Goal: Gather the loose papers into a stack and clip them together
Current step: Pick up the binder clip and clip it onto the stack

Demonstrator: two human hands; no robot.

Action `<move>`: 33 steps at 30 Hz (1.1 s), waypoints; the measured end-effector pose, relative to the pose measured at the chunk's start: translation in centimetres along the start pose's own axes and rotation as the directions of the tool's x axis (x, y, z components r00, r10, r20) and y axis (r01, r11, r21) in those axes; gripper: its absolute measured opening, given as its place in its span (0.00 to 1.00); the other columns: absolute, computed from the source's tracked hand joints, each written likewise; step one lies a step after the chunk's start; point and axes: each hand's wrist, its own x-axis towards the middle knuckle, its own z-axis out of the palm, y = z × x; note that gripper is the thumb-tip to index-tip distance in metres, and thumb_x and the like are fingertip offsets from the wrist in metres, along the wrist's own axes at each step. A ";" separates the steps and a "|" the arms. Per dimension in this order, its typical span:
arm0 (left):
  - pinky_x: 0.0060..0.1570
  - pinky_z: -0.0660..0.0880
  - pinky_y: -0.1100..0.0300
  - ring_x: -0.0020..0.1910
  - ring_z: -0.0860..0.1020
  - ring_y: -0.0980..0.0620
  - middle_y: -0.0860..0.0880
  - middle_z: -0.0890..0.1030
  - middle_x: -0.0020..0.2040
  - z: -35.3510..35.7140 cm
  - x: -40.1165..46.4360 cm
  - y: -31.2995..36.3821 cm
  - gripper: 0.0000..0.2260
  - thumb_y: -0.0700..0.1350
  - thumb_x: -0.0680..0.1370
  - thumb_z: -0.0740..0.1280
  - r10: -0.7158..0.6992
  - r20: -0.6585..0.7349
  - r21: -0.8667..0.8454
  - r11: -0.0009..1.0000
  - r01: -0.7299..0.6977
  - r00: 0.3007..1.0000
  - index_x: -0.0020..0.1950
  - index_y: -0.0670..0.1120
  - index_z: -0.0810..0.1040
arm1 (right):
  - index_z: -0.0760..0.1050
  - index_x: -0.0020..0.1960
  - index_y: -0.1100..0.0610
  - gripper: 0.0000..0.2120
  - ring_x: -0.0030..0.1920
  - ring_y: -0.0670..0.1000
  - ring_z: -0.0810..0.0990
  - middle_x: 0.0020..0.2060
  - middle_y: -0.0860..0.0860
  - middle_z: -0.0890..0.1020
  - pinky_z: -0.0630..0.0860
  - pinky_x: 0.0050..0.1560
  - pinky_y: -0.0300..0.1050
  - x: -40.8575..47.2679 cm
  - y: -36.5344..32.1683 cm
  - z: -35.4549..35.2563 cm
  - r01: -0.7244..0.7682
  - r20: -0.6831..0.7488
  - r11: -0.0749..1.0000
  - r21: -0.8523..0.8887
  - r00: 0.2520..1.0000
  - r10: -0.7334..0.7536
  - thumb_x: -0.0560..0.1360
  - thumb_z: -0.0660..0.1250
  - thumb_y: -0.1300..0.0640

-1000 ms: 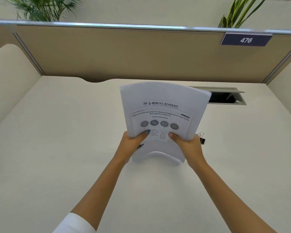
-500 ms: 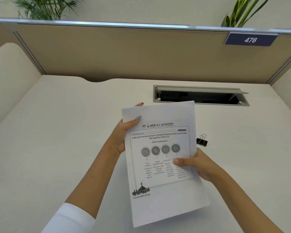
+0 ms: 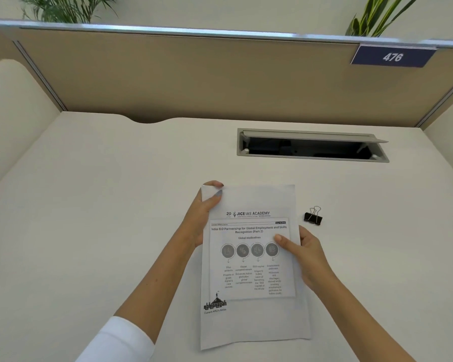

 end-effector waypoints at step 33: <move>0.46 0.77 0.51 0.42 0.80 0.46 0.37 0.83 0.47 -5.0 0.8 -5.3 0.12 0.42 0.78 0.68 0.023 -0.325 0.404 0.907 0.117 0.945 0.52 0.33 0.78 | 0.84 0.45 0.57 0.05 0.51 0.55 0.77 0.45 0.50 0.78 0.70 0.61 0.56 7.8 -4.4 -7.9 0.069 -0.090 0.432 -0.899 0.937 -0.337 0.74 0.71 0.57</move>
